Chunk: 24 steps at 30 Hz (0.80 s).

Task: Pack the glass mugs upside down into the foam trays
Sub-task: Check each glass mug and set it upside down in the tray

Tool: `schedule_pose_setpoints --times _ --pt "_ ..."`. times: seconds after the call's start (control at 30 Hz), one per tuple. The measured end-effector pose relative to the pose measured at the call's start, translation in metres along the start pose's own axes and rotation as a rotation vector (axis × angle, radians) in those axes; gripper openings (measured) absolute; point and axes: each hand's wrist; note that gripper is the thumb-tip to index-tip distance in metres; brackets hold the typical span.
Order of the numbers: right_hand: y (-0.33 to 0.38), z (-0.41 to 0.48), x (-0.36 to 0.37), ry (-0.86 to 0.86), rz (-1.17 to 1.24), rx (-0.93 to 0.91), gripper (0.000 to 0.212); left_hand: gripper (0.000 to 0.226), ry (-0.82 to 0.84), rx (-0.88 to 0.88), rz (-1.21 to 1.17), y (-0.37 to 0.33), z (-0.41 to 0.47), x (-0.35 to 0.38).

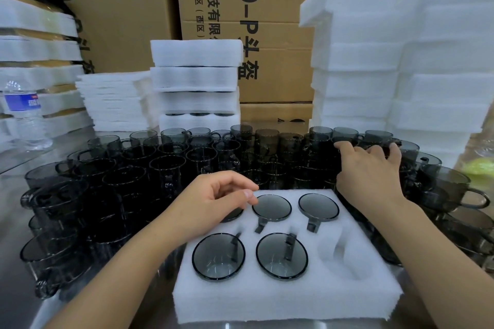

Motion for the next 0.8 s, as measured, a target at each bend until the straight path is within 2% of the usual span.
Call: schedule_pose_setpoints --times 0.2,0.4,0.47,0.57,0.63,0.7,0.8 --pt "0.002 0.001 -0.008 -0.058 0.213 -0.029 0.056 0.016 0.002 -0.001 0.005 -0.002 -0.001 0.000" --pt "0.022 -0.012 -0.037 -0.175 0.900 -0.189 0.059 0.013 0.005 0.000 -0.011 -0.001 0.000 0.000" --pt "0.029 -0.020 -0.047 -0.170 1.027 -0.287 0.062 0.027 -0.001 0.001 -0.025 0.000 0.001 0.001" --pt "0.039 -0.034 -0.054 -0.138 1.050 -0.479 0.063 0.057 0.017 0.004 -0.059 0.004 0.002 0.002" --pt "0.045 -0.042 -0.053 -0.110 0.994 -0.611 0.062 0.069 0.027 0.009 -0.125 0.005 0.002 0.002" --pt "0.049 -0.047 -0.050 -0.086 0.906 -0.705 0.060 0.069 0.030 0.032 -0.119 0.005 0.002 0.002" --pt "0.048 -0.048 -0.049 -0.096 0.827 -0.744 0.055 0.061 0.034 0.064 -0.049 0.005 0.003 0.001"
Point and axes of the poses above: each hand's wrist, its own z-axis towards the middle knuckle, its own x-axis out of the palm, y = z × x, and after that the axes turned 2 degrees about -y, right-handed
